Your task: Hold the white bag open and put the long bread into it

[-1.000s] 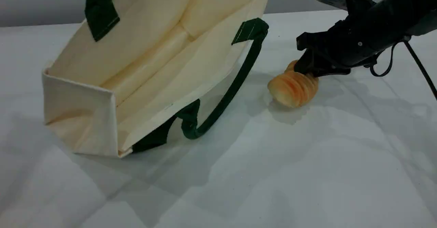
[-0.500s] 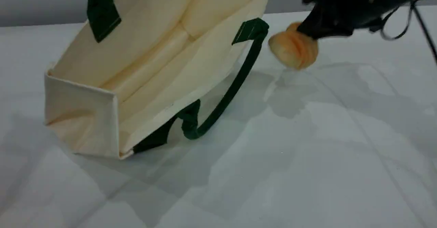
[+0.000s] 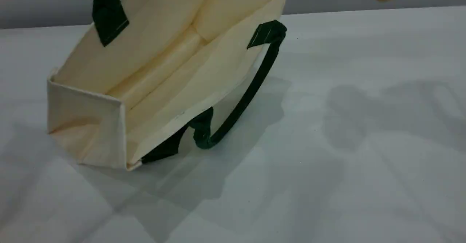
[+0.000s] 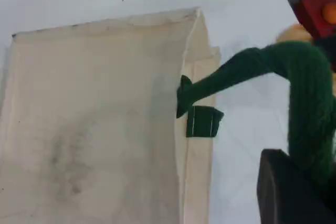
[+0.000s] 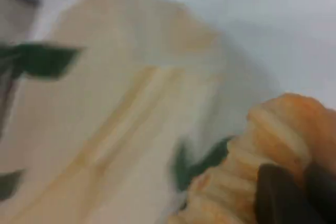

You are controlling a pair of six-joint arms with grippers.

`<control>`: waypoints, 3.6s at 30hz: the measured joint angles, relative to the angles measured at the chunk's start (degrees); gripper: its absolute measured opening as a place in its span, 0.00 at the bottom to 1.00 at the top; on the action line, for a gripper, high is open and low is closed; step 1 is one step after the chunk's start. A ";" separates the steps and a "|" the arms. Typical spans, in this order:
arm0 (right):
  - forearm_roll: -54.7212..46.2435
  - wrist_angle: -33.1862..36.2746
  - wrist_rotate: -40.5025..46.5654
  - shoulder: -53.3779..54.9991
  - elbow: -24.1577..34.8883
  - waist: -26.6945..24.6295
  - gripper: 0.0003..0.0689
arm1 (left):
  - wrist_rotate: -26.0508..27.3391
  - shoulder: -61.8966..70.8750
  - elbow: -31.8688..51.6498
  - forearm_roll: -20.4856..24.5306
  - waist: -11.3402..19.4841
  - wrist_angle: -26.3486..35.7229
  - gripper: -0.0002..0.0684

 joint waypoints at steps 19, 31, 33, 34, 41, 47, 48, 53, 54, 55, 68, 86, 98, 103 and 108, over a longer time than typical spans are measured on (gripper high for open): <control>5.68 -13.12 0.16 -5.39 2.60 28.58 0.07 | 0.31 -1.72 0.00 -3.47 -3.89 0.07 0.12; 16.48 -22.09 -5.31 1.16 2.54 32.12 0.06 | 0.31 -2.96 0.00 -3.17 -3.89 0.02 0.12; 19.30 -23.90 -7.27 2.93 2.54 32.07 0.06 | 0.31 -2.96 0.00 -3.17 -3.89 0.02 0.12; 20.99 -24.30 -8.46 3.67 2.48 32.07 0.06 | 0.31 -2.96 0.00 -3.17 -3.89 0.02 0.12; 24.23 -22.55 -15.51 7.74 0.50 32.07 0.06 | 0.31 -2.91 0.00 -3.17 -3.89 0.02 0.12; 24.23 -22.72 -15.04 10.33 -3.74 32.07 0.06 | 0.31 -2.91 0.00 -3.25 -3.89 0.02 0.12; 24.23 -22.72 -15.04 10.66 -4.36 32.07 0.06 | 0.31 -2.91 0.00 -3.25 -3.89 0.02 0.12; 24.11 -22.93 -15.55 12.05 -5.66 32.07 0.06 | 0.31 -2.91 0.00 -3.25 -3.89 0.02 0.12; 24.05 -23.18 -16.19 12.53 -5.66 32.07 0.06 | 0.31 -2.91 0.00 -3.25 -3.89 0.02 0.12; 24.05 -23.27 -16.92 12.90 -5.66 32.07 0.07 | 0.31 -2.91 0.00 -3.25 -3.89 0.02 0.12; 24.05 -18.45 -22.78 13.92 -8.86 32.07 0.61 | 0.31 -2.91 0.00 -3.53 -3.89 0.02 0.12; 12.11 -11.68 -11.25 0.78 -8.94 25.92 0.72 | 1.67 -3.41 0.00 -0.09 -3.78 0.02 0.12; -3.74 -4.44 0.28 -12.04 -8.94 16.42 0.72 | 1.21 -3.97 -2.94 0.09 3.85 -0.06 0.12; -3.98 -3.93 0.28 -14.83 -8.94 15.98 0.72 | -0.18 -4.02 -2.94 2.93 3.69 0.08 0.12; -4.21 -3.36 0.87 -14.93 -8.94 15.98 0.72 | -0.30 -2.76 -2.82 2.73 2.33 -0.04 0.12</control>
